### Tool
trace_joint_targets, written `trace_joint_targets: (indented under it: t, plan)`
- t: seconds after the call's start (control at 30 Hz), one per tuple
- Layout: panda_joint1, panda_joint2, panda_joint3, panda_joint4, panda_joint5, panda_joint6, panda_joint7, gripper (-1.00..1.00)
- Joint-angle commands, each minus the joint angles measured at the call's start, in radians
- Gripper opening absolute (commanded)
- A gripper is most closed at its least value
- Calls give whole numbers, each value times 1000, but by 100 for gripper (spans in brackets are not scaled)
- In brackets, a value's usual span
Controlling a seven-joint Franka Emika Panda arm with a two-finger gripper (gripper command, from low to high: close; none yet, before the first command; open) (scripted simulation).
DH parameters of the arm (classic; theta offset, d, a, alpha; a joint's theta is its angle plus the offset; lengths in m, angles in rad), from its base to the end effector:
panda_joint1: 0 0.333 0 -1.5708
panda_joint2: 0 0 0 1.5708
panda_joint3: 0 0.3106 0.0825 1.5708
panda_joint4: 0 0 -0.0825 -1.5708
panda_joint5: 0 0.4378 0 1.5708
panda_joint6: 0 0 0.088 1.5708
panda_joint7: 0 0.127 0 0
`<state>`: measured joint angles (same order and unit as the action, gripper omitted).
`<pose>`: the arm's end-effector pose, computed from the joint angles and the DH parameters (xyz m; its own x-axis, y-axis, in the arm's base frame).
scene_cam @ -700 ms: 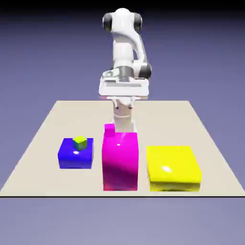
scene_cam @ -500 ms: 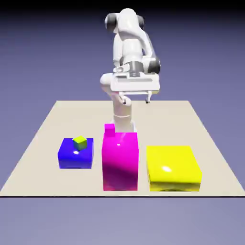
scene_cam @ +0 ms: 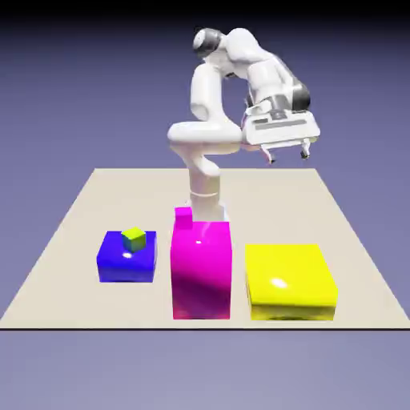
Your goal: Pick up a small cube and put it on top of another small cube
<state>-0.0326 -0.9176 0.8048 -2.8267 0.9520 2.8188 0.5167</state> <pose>0.3468 0.2284 0.4251 0.6574 -0.5725 0.4901 -0.2623 -0.7835 -0.5634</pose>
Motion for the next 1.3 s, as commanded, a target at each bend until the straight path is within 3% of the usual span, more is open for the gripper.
trace_joint_targets:
  t: [0.0, 1.27]
  plan:
    - [-2, -16, 36, -1, 43, -10, -10, 0]
    - [-79, -610, 1350, -8, 1589, -374, -354, 0]
